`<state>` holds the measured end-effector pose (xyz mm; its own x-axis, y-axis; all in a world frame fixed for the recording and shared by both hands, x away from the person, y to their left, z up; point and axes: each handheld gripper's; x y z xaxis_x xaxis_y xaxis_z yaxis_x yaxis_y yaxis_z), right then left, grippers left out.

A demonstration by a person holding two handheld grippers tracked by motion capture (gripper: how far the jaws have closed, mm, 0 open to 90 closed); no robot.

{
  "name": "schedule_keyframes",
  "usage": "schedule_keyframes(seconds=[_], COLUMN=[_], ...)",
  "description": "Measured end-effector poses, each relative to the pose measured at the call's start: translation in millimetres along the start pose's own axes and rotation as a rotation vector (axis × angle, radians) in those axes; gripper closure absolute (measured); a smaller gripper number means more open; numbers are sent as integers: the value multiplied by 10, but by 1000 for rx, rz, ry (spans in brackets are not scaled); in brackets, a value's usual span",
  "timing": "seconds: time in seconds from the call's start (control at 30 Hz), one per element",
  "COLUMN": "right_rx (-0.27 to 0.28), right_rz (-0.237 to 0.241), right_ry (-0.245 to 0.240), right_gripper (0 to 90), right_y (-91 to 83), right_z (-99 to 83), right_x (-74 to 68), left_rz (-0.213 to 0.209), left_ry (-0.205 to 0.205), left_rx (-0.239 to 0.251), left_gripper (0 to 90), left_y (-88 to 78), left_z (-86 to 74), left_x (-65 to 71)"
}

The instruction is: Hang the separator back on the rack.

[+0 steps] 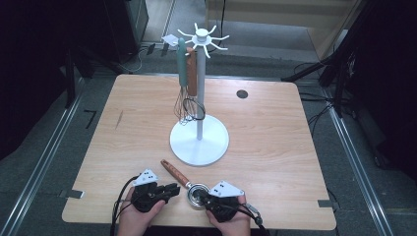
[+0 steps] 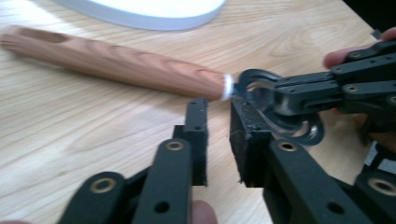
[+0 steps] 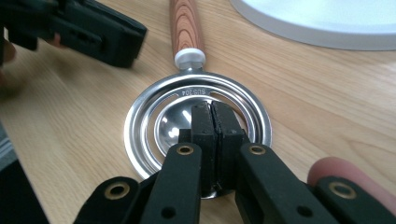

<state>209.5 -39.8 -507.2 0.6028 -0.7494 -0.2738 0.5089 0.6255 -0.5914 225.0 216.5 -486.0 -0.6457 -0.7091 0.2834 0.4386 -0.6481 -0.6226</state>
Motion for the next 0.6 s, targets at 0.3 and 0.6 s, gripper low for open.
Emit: schedule_keyframes(seconds=[0.3,0.6], right_rx=[7,20], right_rz=[-38,-39], right_ry=[26,30], right_gripper=[878,869], right_y=[-118,-225], right_z=[-23,-86], right_x=[192,324], left_rz=[76,143], left_ry=[-25,-58], left_rx=[30,45], left_gripper=[763,786], left_y=[-80,-59], left_z=[8,72], left_x=[-171,-349])
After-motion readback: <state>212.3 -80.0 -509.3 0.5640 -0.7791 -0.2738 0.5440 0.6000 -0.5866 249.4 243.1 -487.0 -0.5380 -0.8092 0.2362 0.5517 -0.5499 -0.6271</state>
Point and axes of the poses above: each handheld gripper's, and its own axes: y roughly forward along the jaws, z roughly out of its top, x roughly to its right, and after that the axes turned 6 degrees about y, right-handed
